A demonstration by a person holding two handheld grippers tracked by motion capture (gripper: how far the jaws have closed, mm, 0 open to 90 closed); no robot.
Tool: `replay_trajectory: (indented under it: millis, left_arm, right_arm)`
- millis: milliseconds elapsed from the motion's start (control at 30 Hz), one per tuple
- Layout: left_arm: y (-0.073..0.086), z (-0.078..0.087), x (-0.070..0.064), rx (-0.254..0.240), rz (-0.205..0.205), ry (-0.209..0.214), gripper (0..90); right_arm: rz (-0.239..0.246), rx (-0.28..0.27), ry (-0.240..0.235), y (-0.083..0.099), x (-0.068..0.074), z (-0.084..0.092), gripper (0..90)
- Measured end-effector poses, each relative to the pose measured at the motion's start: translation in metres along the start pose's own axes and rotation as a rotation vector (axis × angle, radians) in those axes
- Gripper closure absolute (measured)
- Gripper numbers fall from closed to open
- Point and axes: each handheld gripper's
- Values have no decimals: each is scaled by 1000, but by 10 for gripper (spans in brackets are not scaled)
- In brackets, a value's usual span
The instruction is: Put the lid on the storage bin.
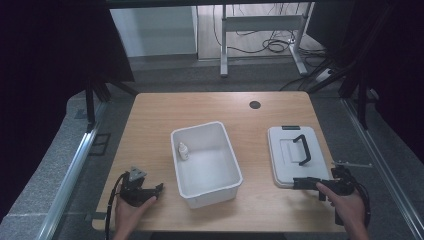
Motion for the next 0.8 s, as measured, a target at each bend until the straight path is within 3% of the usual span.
replay_trajectory:
  millis: [100, 267, 600, 800]
  left_arm:
    - [-1, -1, 0, 0, 17, -20, 112]
    - [1, 1, -2, -5, 18, -20, 137]
    - [2, 2, 0, -7, -7, 7, 130]
    - [3, 3, 1, -9, 1, -1, 146]
  right_arm:
    - [3, 10, 7, 1, -6, 3, 360]
    - [-30, -25, 43, 2, -13, 13, 360]
    - [-34, -29, 66, -3, -4, 6, 361]
    - [-45, -12, 63, -4, -9, 3, 360]
Point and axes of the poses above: each handheld gripper's, and its own axes: z roughly backward along the jaws, y roughly out of its underside, x roughly to its left, and after that the axes turned 4 degrees about -y, right-handed
